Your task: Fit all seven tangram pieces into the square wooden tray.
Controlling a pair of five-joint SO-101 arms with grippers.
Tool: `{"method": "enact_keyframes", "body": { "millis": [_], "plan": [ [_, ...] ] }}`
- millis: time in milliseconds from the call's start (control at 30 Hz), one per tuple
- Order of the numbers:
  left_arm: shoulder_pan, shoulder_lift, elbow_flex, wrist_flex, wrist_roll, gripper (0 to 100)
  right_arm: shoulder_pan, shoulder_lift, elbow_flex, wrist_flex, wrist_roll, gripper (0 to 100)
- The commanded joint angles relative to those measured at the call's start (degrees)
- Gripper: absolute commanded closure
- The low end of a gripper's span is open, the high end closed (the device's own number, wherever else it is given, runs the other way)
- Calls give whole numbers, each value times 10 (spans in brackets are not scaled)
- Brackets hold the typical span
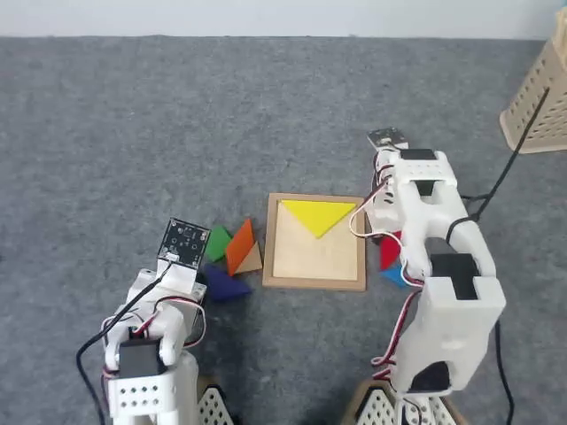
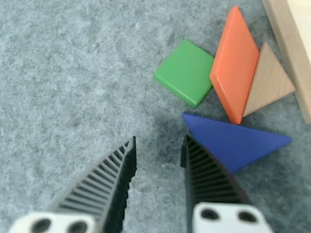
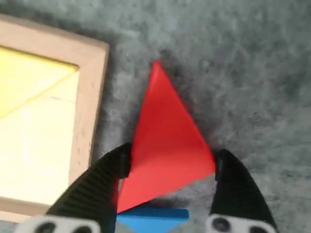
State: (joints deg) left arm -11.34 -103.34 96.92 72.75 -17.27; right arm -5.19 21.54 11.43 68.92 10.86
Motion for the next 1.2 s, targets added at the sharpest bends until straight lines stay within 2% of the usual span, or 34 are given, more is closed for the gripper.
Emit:
{"method": "enact_keyframes", "body": {
  "millis": [0,333,600,667,833,1167],
  "plan": [
    [2,-11,-3,3,-1,850,-11,4,-14,7,12,887],
    [2,-11,-3,3,-1,850,-17,-145,28,15,12,902],
    [2,-11,-3,3,-1,850,-15,-165,36,6,12,897],
    [2,-11,-3,3,-1,850,-10,-162,36,-2,13,879],
    [2,-11,-3,3,-1,850,-8,-111,34,-5,17,758],
    [2,-11,-3,3,-1,850,-5,15,-16,-7,13,757]
  ]
}}
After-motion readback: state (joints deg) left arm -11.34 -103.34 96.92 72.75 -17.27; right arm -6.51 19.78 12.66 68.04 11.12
